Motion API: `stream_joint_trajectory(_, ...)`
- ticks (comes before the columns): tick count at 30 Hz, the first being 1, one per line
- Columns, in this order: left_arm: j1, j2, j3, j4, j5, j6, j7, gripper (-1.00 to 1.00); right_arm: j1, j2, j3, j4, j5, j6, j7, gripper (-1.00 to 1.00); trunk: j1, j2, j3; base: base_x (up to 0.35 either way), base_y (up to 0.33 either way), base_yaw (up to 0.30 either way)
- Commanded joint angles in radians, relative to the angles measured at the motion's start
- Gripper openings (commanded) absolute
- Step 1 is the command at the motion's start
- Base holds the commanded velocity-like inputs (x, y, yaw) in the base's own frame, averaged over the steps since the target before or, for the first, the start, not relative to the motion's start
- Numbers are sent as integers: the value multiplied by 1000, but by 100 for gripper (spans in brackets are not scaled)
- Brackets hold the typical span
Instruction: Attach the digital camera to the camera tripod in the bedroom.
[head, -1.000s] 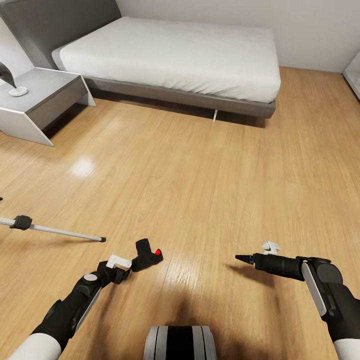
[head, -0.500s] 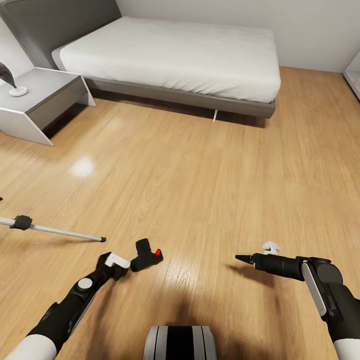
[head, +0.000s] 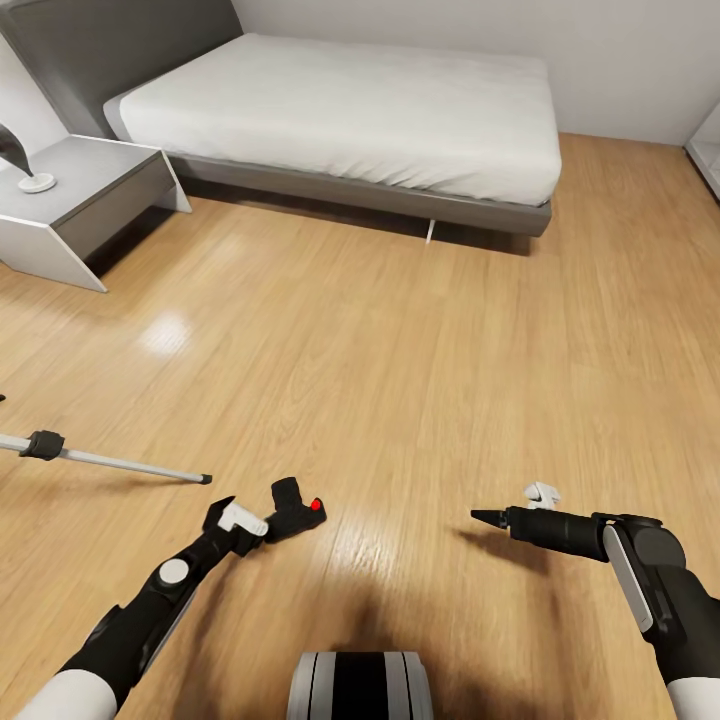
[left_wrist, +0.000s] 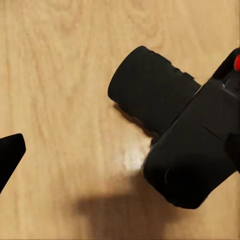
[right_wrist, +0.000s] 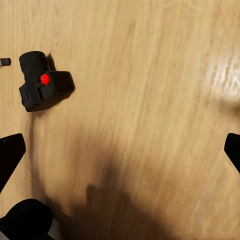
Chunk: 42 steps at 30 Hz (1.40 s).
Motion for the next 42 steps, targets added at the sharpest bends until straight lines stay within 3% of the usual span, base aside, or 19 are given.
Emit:
stream_joint_trajectory(1,0,1,-3,3,-10,-14,0,100,0,0,-1,0,-6,7,-1,100,0,0,-1,0,0,0)
stream_joint_trajectory(9,0,6,-8,119,-11,-166,1,100,0,0,-1,0,-6,8,-1,100,0,0,-1,0,0,0)
stream_joint_trajectory(17,0,18,-9,135,-20,-191,1,100,0,0,-1,6,-6,7,-1,100,0,0,-1,0,0,0)
stream_joint_trajectory(21,0,23,-9,139,-54,-195,-3,100,0,0,-1,38,-3,1,-1,100,0,0,-1,0,0,0)
stream_joint_trajectory(22,0,34,-9,136,-82,-198,-32,100,0,0,-1,49,-2,-8,-1,100,0,0,-1,0,0,0)
stream_joint_trajectory(27,0,57,-4,126,-92,-200,-123,100,0,0,-1,54,-1,-20,-3,100,0,0,-1,0,0,0)
stream_joint_trajectory(31,0,77,3,124,-97,-201,-241,100,0,1,-1,56,-1,-26,-8,100,0,0,-1,0,0,0)
stream_joint_trajectory(36,0,105,3,119,-99,-202,-262,100,0,1,-1,56,0,-27,-9,100,0,0,-1,0,0,0)
stream_joint_trajectory(42,0,179,2,100,-104,-202,-315,100,0,2,0,58,1,-27,-10,100,0,0,-1,0,0,0)
